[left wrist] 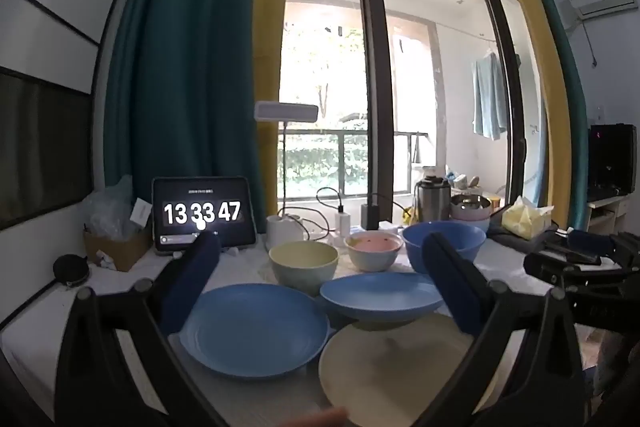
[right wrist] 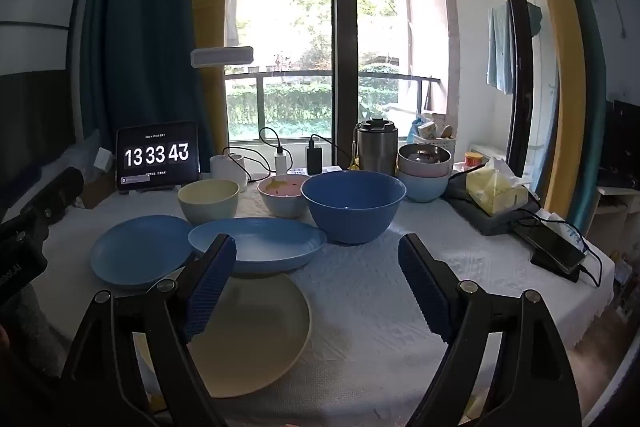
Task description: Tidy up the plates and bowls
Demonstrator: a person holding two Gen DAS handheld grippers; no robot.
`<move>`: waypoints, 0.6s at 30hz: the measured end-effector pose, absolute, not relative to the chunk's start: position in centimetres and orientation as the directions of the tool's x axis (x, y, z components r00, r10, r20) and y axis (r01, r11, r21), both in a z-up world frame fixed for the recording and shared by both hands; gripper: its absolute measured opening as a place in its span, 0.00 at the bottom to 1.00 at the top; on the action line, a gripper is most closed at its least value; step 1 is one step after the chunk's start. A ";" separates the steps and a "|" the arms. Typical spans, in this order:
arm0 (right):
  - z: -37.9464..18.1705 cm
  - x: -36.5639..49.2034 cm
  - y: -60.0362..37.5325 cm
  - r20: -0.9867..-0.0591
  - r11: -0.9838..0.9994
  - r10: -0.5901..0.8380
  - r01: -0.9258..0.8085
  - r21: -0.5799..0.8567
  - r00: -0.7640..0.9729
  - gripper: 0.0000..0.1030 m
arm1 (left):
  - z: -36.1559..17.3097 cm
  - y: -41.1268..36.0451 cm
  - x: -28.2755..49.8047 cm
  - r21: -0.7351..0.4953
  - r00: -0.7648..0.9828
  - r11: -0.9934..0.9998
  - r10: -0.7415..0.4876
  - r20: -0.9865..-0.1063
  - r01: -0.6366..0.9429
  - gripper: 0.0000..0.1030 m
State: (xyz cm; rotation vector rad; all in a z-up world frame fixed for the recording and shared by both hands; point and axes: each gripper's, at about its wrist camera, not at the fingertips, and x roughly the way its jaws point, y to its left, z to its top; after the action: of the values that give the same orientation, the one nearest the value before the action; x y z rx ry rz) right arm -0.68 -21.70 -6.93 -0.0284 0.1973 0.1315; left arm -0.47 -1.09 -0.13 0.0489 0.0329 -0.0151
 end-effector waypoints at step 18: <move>-7.0 -0.5 -21.6 -0.206 0.991 0.127 -0.133 -0.016 0.970 0.83 | -0.6 0.1 0.1 -0.013 0.996 1.000 -0.023 -0.091 0.021 0.99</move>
State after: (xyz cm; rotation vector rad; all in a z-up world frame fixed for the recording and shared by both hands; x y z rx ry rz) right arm -0.49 -21.64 -6.96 -0.0294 0.2061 0.1310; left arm 0.08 0.09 -0.62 -0.0123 0.0910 -0.0220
